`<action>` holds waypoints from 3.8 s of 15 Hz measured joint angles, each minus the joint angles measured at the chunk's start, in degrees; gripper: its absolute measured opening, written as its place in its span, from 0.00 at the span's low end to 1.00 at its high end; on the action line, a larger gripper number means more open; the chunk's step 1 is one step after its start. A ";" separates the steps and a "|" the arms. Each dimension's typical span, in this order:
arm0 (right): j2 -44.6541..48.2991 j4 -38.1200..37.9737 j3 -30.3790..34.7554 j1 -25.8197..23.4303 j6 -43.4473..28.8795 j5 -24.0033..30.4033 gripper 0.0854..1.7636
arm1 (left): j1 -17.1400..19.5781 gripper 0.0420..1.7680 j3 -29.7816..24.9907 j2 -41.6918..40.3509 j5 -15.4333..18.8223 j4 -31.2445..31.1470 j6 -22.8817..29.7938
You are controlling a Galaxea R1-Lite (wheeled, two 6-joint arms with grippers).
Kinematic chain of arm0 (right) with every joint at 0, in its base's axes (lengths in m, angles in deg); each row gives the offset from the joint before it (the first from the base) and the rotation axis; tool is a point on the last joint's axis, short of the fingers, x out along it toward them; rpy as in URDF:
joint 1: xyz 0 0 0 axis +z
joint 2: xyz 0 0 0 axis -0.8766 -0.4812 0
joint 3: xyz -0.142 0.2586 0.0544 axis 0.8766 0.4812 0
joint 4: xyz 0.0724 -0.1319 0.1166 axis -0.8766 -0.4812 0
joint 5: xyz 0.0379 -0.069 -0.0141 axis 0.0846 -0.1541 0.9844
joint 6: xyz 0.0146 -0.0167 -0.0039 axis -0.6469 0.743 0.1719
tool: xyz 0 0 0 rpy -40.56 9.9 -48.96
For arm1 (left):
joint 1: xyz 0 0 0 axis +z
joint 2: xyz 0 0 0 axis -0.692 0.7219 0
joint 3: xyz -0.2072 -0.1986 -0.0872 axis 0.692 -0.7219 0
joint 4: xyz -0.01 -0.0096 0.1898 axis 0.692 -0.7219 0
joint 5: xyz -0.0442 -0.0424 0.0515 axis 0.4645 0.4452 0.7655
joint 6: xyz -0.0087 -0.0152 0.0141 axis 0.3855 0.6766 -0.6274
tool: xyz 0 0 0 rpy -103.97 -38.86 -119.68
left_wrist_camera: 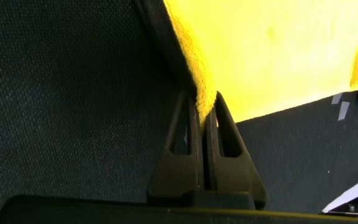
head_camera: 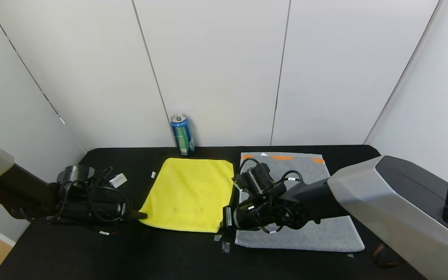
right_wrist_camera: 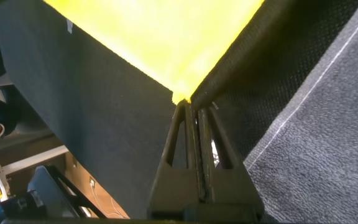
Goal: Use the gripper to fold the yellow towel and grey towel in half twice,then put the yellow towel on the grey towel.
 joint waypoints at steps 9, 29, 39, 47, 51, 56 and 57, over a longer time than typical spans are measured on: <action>4.72 -0.16 4.47 0.69 0.24 -3.16 0.02 | 2.26 0.05 -7.27 -9.70 -0.33 -0.02 0.07; 24.81 0.02 22.72 8.55 -2.63 -5.80 0.02 | 3.04 0.05 -26.28 -33.35 -0.66 -0.02 0.16; 22.10 -0.29 13.98 3.61 -2.57 -5.75 0.02 | 3.04 0.05 -17.08 -26.59 -0.77 0.07 -0.17; 13.45 -0.24 3.56 -0.66 -2.35 -5.73 0.02 | 1.77 0.05 -7.88 -17.71 -0.63 4.18 -0.16; 10.28 -0.11 0.23 -2.23 -1.38 -5.72 0.02 | 0.40 0.05 -6.97 -14.88 -0.68 7.78 -0.06; 7.41 0.09 -2.47 -3.30 0.29 -5.83 0.02 | -1.30 0.05 -4.79 -11.65 -0.68 7.91 -0.13; 6.86 0.06 -3.06 -3.41 0.38 -5.80 0.02 | -1.30 0.05 -4.53 -11.07 -0.68 7.94 -0.24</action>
